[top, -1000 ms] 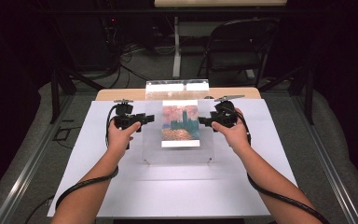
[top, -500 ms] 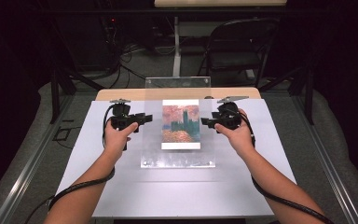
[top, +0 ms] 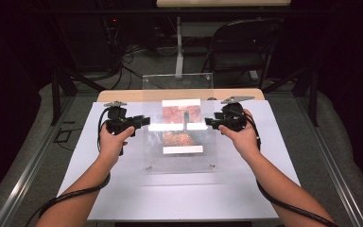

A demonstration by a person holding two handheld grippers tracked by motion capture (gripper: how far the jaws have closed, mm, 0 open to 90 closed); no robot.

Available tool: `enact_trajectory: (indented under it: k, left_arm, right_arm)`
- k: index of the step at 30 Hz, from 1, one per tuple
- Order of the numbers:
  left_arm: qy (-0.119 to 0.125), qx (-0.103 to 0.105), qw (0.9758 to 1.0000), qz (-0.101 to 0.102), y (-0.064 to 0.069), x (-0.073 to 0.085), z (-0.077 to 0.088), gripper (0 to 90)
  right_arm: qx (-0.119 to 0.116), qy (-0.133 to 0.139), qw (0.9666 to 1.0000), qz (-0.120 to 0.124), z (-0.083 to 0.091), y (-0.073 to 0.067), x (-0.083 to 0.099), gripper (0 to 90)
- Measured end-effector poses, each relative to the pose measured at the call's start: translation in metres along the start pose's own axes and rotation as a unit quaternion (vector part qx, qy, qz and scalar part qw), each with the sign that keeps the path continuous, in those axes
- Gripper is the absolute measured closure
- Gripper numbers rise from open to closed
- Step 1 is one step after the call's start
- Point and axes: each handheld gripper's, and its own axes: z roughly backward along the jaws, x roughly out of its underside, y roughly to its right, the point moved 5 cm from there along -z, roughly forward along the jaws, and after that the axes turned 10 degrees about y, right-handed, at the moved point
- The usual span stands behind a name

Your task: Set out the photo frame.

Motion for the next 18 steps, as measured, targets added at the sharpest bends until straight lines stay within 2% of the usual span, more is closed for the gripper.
enact_trajectory:
  k: [14,16,18]
  left_arm:
    - [0.012,0.018,0.9997,-0.013,0.014,0.001,0.02,67.5]
    - [0.014,0.019,0.9996,-0.016,0.018,0.001,0.022,68.3]
    - [0.016,0.017,0.9995,-0.019,0.02,0.0,0.025,68.9]
  right_arm:
    - [0.0,0.019,0.9997,0.014,0.024,-0.011,-0.001,57.8]
    - [0.0,0.028,0.9996,0.009,0.028,-0.011,-0.003,59.8]
    - [-0.008,0.033,0.9994,-0.007,0.032,-0.01,-0.004,61.2]
